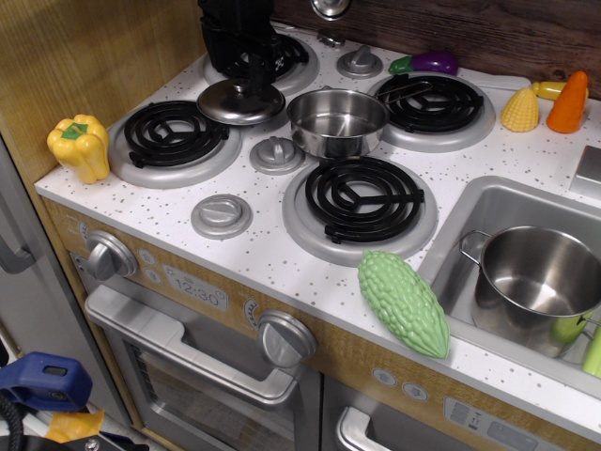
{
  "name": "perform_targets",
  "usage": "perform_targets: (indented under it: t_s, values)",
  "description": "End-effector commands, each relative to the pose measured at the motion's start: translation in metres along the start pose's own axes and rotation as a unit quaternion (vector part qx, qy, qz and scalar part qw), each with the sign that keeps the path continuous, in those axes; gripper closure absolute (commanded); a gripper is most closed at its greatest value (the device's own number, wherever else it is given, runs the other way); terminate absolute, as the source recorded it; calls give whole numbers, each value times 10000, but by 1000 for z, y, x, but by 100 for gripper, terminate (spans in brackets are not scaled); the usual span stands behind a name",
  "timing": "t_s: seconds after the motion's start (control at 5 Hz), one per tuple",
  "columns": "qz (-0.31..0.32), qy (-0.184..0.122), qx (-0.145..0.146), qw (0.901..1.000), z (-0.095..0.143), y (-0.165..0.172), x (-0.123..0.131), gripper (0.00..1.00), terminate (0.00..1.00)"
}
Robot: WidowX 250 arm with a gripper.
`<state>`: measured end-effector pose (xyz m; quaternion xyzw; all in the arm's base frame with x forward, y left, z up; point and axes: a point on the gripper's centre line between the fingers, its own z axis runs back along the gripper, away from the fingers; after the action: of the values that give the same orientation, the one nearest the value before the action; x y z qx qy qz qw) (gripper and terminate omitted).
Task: Put lid on pot or pan
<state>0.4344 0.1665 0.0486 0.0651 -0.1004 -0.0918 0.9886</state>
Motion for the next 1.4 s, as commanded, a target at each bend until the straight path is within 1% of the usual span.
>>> perform_targets:
  t_s: [0.0, 0.6, 0.8, 1.0, 1.2]
  values:
    - [0, 0, 0, 10000, 0, 0, 0, 0, 0]
    - [-107, -4, 9, 9999, 1, 10, 4, 0, 0]
    - [-143, -2, -74, 9999, 6, 18, 4, 0, 0]
    - [-119, -60, -180, 9997, 5, 22, 4, 100, 0]
    - [-98, -109, -239, 9996, 3, 23, 5, 100, 0]
